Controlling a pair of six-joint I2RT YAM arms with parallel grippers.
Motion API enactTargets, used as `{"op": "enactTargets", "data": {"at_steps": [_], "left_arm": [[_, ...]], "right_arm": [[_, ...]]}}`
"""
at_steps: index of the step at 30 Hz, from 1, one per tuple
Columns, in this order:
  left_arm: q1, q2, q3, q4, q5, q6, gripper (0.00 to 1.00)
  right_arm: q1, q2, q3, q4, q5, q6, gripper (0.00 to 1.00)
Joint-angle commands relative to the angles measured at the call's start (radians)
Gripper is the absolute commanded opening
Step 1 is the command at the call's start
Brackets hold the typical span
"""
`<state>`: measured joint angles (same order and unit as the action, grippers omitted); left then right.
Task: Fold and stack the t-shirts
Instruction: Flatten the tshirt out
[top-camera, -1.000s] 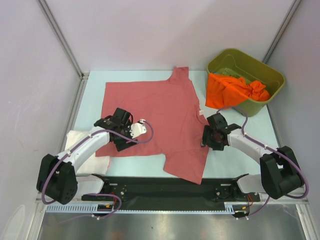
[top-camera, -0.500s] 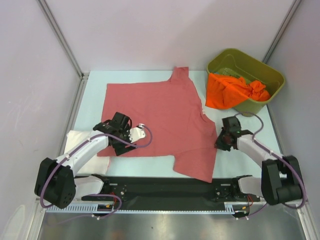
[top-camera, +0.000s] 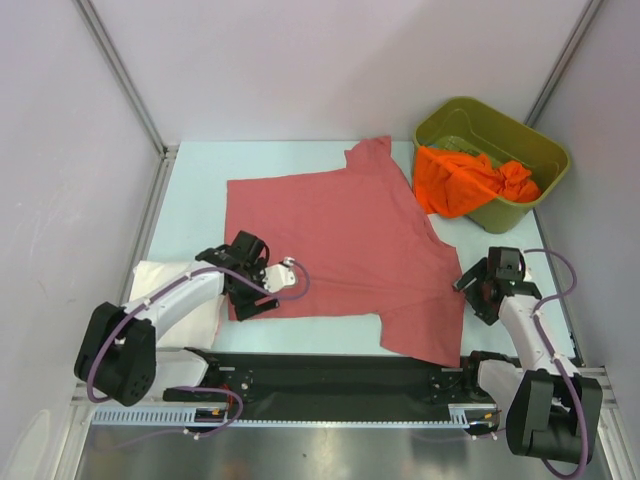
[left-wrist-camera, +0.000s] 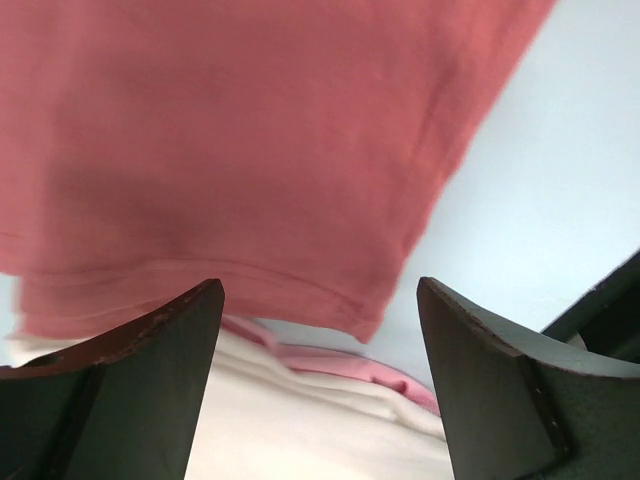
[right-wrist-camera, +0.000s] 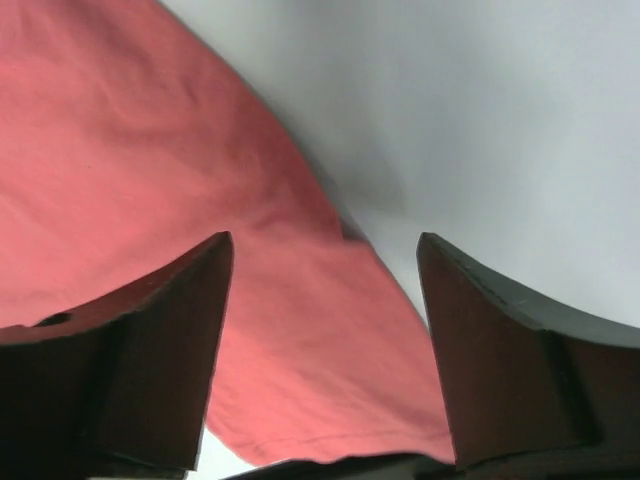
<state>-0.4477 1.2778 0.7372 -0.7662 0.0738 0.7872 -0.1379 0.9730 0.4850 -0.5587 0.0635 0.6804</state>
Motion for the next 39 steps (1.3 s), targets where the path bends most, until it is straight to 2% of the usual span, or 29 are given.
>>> {"op": "enactTargets", "data": {"at_steps": [1,7,9,12,13,15,16,18,19,20,22,23,24,27,29,31,32,34,35,37,39], "left_arm": [[-0.014,-0.028,-0.067,-0.004,-0.011,0.023,0.84],[-0.031,-0.038,-0.188,0.117,-0.143,0.032,0.81],[-0.031,-0.029,-0.194,0.148,-0.146,0.015,0.78],[-0.034,-0.037,-0.177,0.127,-0.114,-0.009,0.62],[-0.034,-0.040,-0.173,0.122,-0.109,-0.017,0.52],[-0.034,-0.044,-0.162,0.111,-0.095,-0.037,0.41],[-0.036,-0.046,-0.160,0.111,-0.091,-0.045,0.31],[-0.034,-0.051,-0.159,0.120,-0.092,-0.065,0.20],[-0.034,-0.054,-0.157,0.126,-0.106,-0.071,0.06],[-0.034,-0.055,-0.154,0.140,-0.115,-0.078,0.00],[-0.034,-0.060,-0.147,0.146,-0.135,-0.098,0.00],[-0.032,-0.061,-0.131,0.148,-0.152,-0.112,0.00],[-0.028,-0.067,-0.124,0.148,-0.164,-0.123,0.00],[-0.002,-0.093,-0.064,0.150,-0.215,-0.154,0.00],[0.023,-0.110,0.012,0.133,-0.238,-0.167,0.00],[0.075,-0.127,0.083,0.092,-0.247,-0.178,0.00],[0.095,-0.130,0.169,0.068,-0.247,-0.190,0.00],[0.162,-0.130,0.266,0.006,-0.233,-0.201,0.00],[0.188,-0.141,0.357,-0.065,-0.224,-0.207,0.00],[0.260,-0.165,0.428,-0.148,-0.213,-0.207,0.00],[0.309,-0.215,0.484,-0.174,-0.229,-0.187,0.00]], "right_arm": [[-0.003,-0.025,0.092,-0.159,0.065,0.098,0.86],[0.027,-0.020,0.172,-0.332,0.124,0.201,0.86],[0.043,-0.028,0.143,-0.340,0.099,0.223,0.78],[0.069,-0.025,0.097,-0.362,0.104,0.266,0.70],[0.075,-0.023,0.080,-0.363,0.102,0.275,0.68],[0.084,-0.019,0.054,-0.360,0.108,0.286,0.68],[0.084,-0.017,0.025,-0.357,0.111,0.289,0.69],[0.086,-0.002,0.000,-0.314,0.096,0.298,0.69],[0.087,0.006,-0.023,-0.305,0.095,0.304,0.69],[0.093,0.015,-0.037,-0.275,0.090,0.301,0.69],[0.122,0.042,-0.029,-0.271,0.116,0.304,0.63],[0.126,0.053,-0.025,-0.259,0.116,0.300,0.54],[0.127,0.056,-0.022,-0.256,0.114,0.298,0.30],[0.130,0.052,0.003,-0.230,0.072,0.274,0.00],[0.133,0.033,0.042,-0.231,0.056,0.243,0.00],[0.135,0.023,0.153,-0.241,0.059,0.190,0.00],[0.164,0.023,0.203,-0.256,0.064,0.170,0.00],[0.182,0.032,0.367,-0.299,0.061,0.121,0.00],[0.191,0.047,0.424,-0.361,0.049,0.072,0.00],[0.260,0.053,0.589,-0.438,0.062,0.042,0.00],[0.313,0.049,0.668,-0.515,0.093,0.025,0.00]]}}
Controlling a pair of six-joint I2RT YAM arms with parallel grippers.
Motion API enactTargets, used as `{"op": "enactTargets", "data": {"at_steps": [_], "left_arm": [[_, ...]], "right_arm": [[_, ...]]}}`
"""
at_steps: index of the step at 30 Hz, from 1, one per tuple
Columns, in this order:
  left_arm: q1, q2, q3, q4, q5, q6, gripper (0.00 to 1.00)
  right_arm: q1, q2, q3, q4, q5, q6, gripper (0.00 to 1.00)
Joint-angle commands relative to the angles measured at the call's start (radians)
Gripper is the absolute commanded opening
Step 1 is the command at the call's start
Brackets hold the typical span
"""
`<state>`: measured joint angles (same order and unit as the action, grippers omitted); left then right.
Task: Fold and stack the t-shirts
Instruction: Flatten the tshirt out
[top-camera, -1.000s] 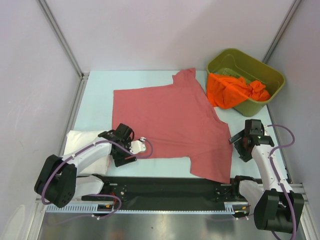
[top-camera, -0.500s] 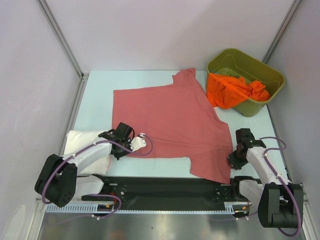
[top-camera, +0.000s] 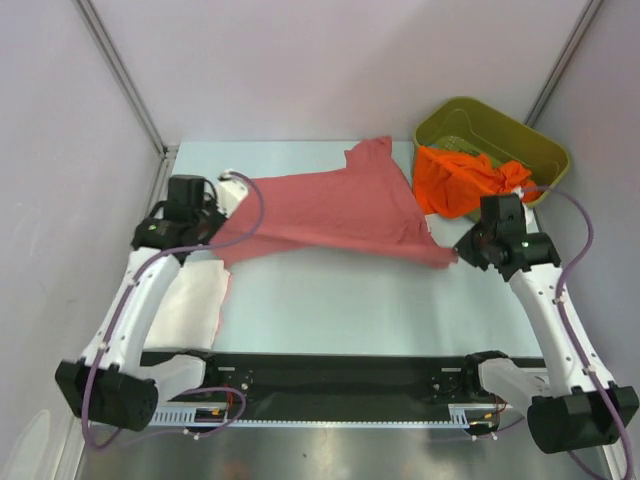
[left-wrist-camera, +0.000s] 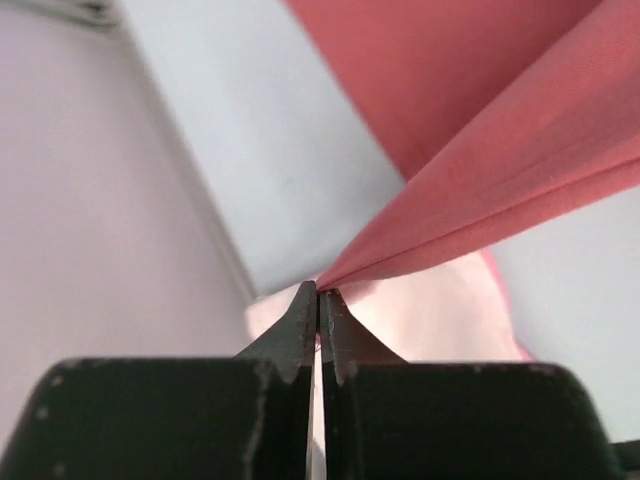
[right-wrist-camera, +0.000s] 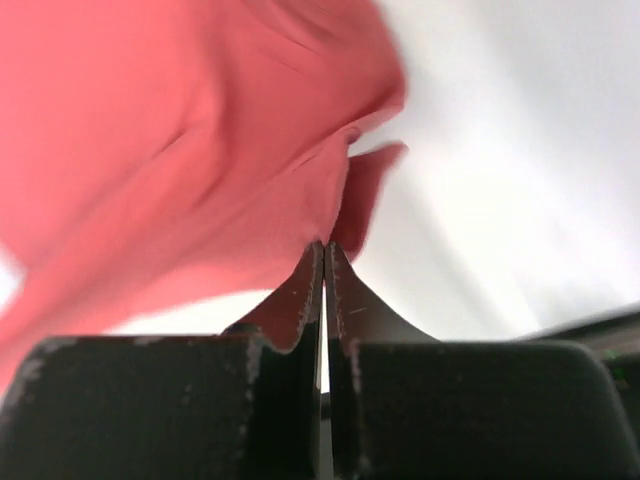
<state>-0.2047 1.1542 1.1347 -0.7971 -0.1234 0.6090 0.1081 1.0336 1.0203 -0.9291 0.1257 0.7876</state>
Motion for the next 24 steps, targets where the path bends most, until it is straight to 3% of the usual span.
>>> {"op": "enactTargets", "data": {"at_steps": [1,5,7,9,10,11,13,14,16,18,20,22,24], "left_arm": [[0.077,-0.109,0.091,-0.145,-0.069,-0.002,0.00],[0.120,-0.113,0.146,-0.046,-0.140,0.037,0.00],[0.155,-0.030,0.206,0.002,-0.136,0.041,0.00],[0.195,0.115,0.351,0.059,-0.110,0.038,0.00],[0.200,0.174,0.422,0.067,-0.099,0.029,0.00],[0.206,0.233,0.585,0.062,-0.090,0.006,0.00],[0.232,0.407,0.753,0.050,-0.087,-0.011,0.00],[0.235,0.503,0.905,0.050,-0.088,-0.031,0.01],[0.235,0.594,1.043,0.048,-0.088,-0.048,0.00],[0.241,0.703,1.218,0.056,-0.097,-0.066,0.00],[0.241,0.781,1.345,0.099,-0.113,-0.052,0.00],[0.243,0.802,1.381,0.192,-0.136,-0.034,0.00],[0.245,0.794,1.386,0.258,-0.137,-0.002,0.00]], "right_arm": [[0.085,-0.010,0.188,-0.154,0.028,-0.082,0.00],[0.107,0.100,0.358,-0.023,-0.053,-0.117,0.00],[0.108,0.269,0.481,0.051,-0.073,-0.194,0.00],[0.107,0.392,0.707,0.150,-0.078,-0.257,0.00],[0.104,0.533,0.787,0.177,-0.083,-0.296,0.00],[0.096,0.596,0.869,0.229,-0.110,-0.313,0.00],[0.082,0.734,1.134,0.271,-0.116,-0.353,0.00],[0.078,0.867,1.240,0.286,-0.116,-0.356,0.00],[0.058,0.991,1.533,0.315,-0.146,-0.364,0.00],[0.039,1.129,1.682,0.409,-0.167,-0.326,0.00],[0.010,1.152,1.724,0.615,-0.182,-0.269,0.00],[-0.008,1.093,1.613,0.763,-0.146,-0.228,0.00],[-0.034,1.071,1.603,0.901,-0.127,-0.205,0.00]]}}
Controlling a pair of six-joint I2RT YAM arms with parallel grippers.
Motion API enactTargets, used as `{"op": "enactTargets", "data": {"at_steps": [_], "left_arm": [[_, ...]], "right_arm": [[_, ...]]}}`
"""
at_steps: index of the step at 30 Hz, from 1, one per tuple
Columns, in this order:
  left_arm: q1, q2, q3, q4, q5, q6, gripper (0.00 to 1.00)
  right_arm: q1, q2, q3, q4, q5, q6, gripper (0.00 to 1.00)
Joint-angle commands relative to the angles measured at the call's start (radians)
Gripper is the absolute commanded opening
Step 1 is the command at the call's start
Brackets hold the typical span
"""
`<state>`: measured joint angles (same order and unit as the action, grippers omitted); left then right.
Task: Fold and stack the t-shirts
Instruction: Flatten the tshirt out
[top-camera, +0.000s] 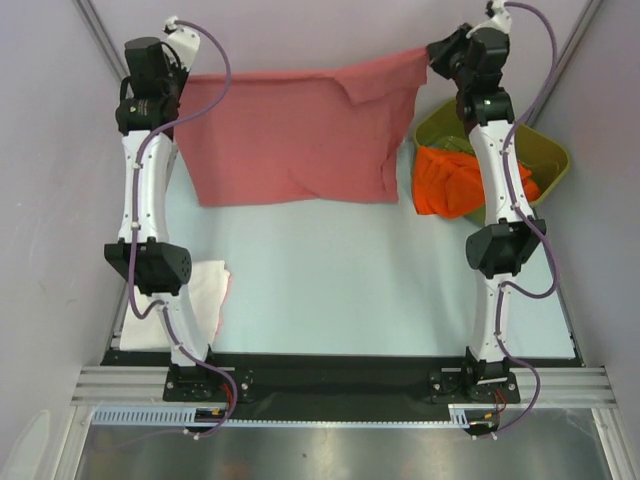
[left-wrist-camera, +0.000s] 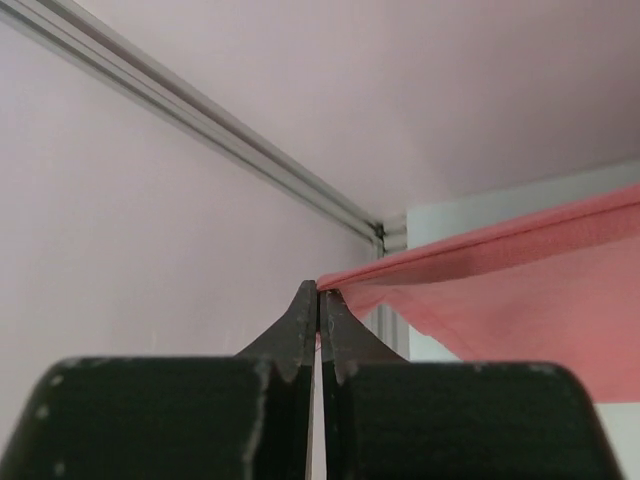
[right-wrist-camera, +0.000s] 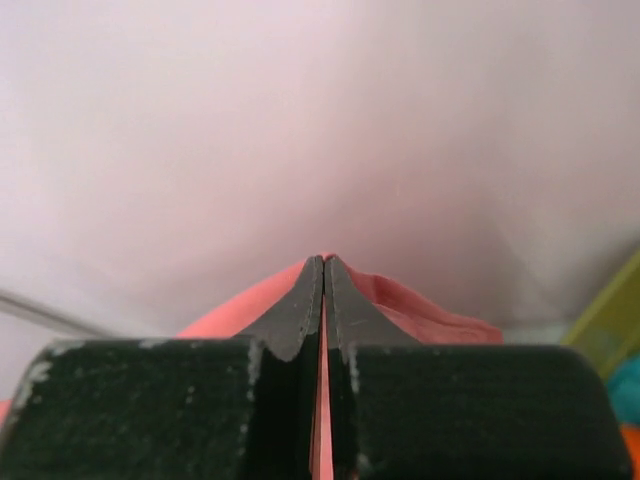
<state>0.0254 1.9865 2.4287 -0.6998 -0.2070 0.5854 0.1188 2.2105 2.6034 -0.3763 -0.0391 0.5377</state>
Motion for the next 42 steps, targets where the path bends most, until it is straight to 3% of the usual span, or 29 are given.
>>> {"op": "enactTargets", "data": {"at_steps": [1,8,12,14,17,18,21,22,24,29,36,42], "left_arm": [[0.015,-0.041,0.090,0.215,-0.058,0.034,0.00],[0.019,-0.087,0.076,0.266,-0.049,0.100,0.00],[0.018,-0.152,-0.058,0.258,-0.032,0.096,0.00],[0.018,-0.205,-0.162,0.211,0.030,0.102,0.01],[0.019,-0.306,-0.377,0.139,0.101,0.111,0.01],[0.019,-0.333,-0.434,0.081,0.160,0.114,0.00],[0.016,-0.452,-0.702,0.016,0.239,0.160,0.00],[0.013,-0.509,-0.835,0.002,0.250,0.180,0.00],[0.015,-0.586,-0.954,-0.041,0.285,0.212,0.00],[-0.005,-0.681,-1.236,-0.164,0.346,0.243,0.00],[-0.067,-0.752,-1.487,-0.280,0.405,0.225,0.00],[-0.073,-0.788,-1.482,-0.414,0.498,0.269,0.00]], "right_arm": [[-0.053,-0.100,0.071,0.361,0.074,0.042,0.00],[-0.084,-0.130,0.016,0.382,0.050,-0.031,0.00],[-0.099,-0.185,-0.087,0.249,-0.019,-0.056,0.00],[-0.096,-0.233,-0.118,0.104,-0.044,-0.108,0.00],[-0.082,-0.386,-0.322,-0.028,-0.012,-0.168,0.00],[-0.080,-0.443,-0.503,-0.050,-0.002,-0.168,0.00],[-0.080,-0.651,-0.783,-0.065,-0.001,-0.119,0.00],[-0.077,-0.696,-0.954,-0.090,0.001,-0.104,0.00],[-0.074,-0.833,-1.171,-0.146,0.008,-0.030,0.00],[-0.073,-1.044,-1.469,-0.332,0.038,0.154,0.00],[-0.111,-1.259,-1.753,-0.553,0.087,0.358,0.00],[-0.180,-1.370,-1.720,-0.633,0.195,0.346,0.00]]}}
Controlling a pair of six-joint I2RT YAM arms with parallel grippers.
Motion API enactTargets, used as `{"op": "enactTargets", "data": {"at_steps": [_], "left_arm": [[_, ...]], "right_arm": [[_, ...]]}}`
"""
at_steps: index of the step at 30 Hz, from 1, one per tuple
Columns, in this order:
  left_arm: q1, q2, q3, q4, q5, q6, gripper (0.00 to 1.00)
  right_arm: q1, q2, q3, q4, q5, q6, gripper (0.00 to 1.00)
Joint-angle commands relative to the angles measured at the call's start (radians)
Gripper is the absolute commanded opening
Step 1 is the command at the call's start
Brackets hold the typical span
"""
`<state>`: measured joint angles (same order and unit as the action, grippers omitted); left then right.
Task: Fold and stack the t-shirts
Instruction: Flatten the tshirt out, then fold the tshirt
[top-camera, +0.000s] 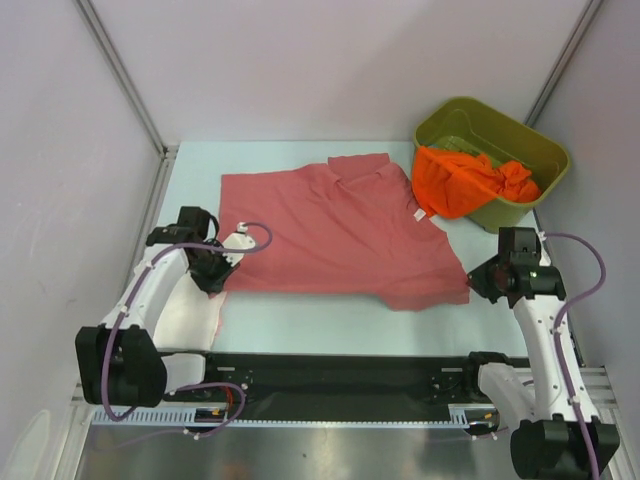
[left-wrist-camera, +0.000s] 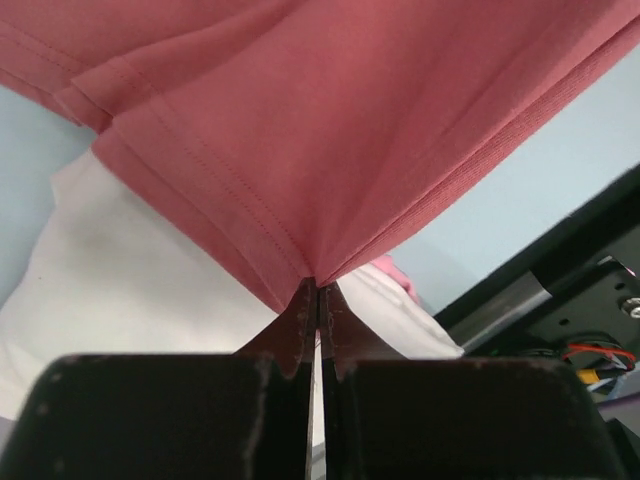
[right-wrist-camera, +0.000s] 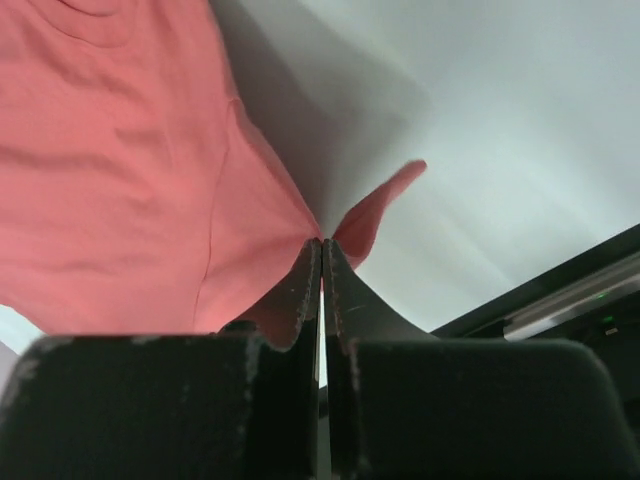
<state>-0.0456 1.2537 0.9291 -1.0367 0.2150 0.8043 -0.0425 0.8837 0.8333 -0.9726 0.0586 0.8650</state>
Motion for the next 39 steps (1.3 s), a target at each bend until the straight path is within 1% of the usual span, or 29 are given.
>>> {"op": "enactTargets", "data": {"at_steps": [1,2,5,6,8,9,11,12,14,15,17,18,20,23,26,27,28,30,31,32,33,34,35,37,38,39], "left_arm": [[-0.002,-0.057,0.014,-0.060,0.069,0.052,0.00],[-0.002,-0.053,0.016,-0.036,0.057,0.047,0.00],[0.000,0.012,0.060,0.076,-0.012,0.004,0.00],[0.000,0.033,0.079,0.139,-0.028,-0.011,0.00],[0.004,0.104,0.146,0.228,-0.078,-0.054,0.00],[0.006,0.152,0.174,0.248,-0.092,-0.072,0.00],[0.006,0.205,0.253,0.277,-0.123,-0.088,0.00],[0.006,0.252,0.276,0.283,-0.124,-0.094,0.00],[0.006,0.291,0.315,0.323,-0.131,-0.094,0.00],[0.006,0.326,0.320,0.342,-0.134,-0.093,0.00],[0.006,0.369,0.335,0.365,-0.154,-0.094,0.00],[0.006,0.412,0.346,0.363,-0.158,-0.100,0.00],[0.006,0.446,0.372,0.359,-0.175,-0.102,0.00],[0.006,0.487,0.385,0.385,-0.203,-0.105,0.00],[0.006,0.524,0.425,0.392,-0.212,-0.120,0.01],[0.006,0.539,0.436,0.392,-0.241,-0.125,0.02],[0.006,0.546,0.450,0.394,-0.241,-0.126,0.02],[0.004,0.559,0.458,0.389,-0.236,-0.126,0.07],[0.004,0.562,0.467,0.388,-0.236,-0.125,0.11],[0.004,0.567,0.471,0.383,-0.238,-0.126,0.24],[0.004,0.572,0.476,0.383,-0.246,-0.131,0.27],[0.004,0.573,0.496,0.383,-0.267,-0.137,0.29],[0.004,0.572,0.510,0.388,-0.284,-0.143,0.41],[0.004,0.561,0.559,0.389,-0.316,-0.163,0.52],[0.004,0.553,0.571,0.391,-0.319,-0.169,0.59],[0.001,0.526,0.580,0.394,-0.318,-0.171,0.59]], "right_arm": [[-0.019,-0.042,0.047,-0.017,0.090,0.005,0.00],[-0.019,-0.026,0.043,0.004,0.084,-0.004,0.00],[-0.014,0.030,0.024,0.194,0.018,-0.053,0.00],[-0.005,0.091,0.021,0.316,-0.002,-0.084,0.00],[0.026,0.164,0.036,0.440,-0.026,-0.127,0.00],[0.035,0.260,0.052,0.539,-0.042,-0.179,0.00],[0.067,0.363,0.118,0.613,-0.049,-0.236,0.00],[0.070,0.452,0.139,0.661,-0.086,-0.282,0.00],[0.073,0.539,0.200,0.693,-0.105,-0.316,0.00],[0.075,0.613,0.217,0.724,-0.102,-0.342,0.00],[0.076,0.673,0.262,0.759,-0.098,-0.362,0.00],[0.075,0.707,0.282,0.759,-0.106,-0.372,0.00],[0.078,0.783,0.319,0.761,-0.120,-0.402,0.00],[0.085,0.843,0.365,0.761,-0.109,-0.423,0.00],[0.087,0.865,0.380,0.767,-0.066,-0.434,0.00],[0.087,0.868,0.380,0.770,-0.066,-0.435,0.00],[0.092,0.871,0.380,0.775,-0.068,-0.437,0.00],[0.099,0.883,0.386,0.773,-0.085,-0.451,0.00],[0.102,0.888,0.398,0.766,-0.086,-0.454,0.00],[0.107,0.891,0.408,0.738,-0.080,-0.455,0.09],[0.110,0.891,0.418,0.720,-0.075,-0.449,0.23],[0.109,0.887,0.432,0.700,-0.071,-0.448,0.48],[0.110,0.882,0.456,0.662,-0.060,-0.449,0.55],[0.112,0.845,0.472,0.625,-0.007,-0.465,0.63],[0.110,0.833,0.475,0.579,0.044,-0.466,0.63],[0.112,0.819,0.474,0.546,0.072,-0.463,0.63]]}}
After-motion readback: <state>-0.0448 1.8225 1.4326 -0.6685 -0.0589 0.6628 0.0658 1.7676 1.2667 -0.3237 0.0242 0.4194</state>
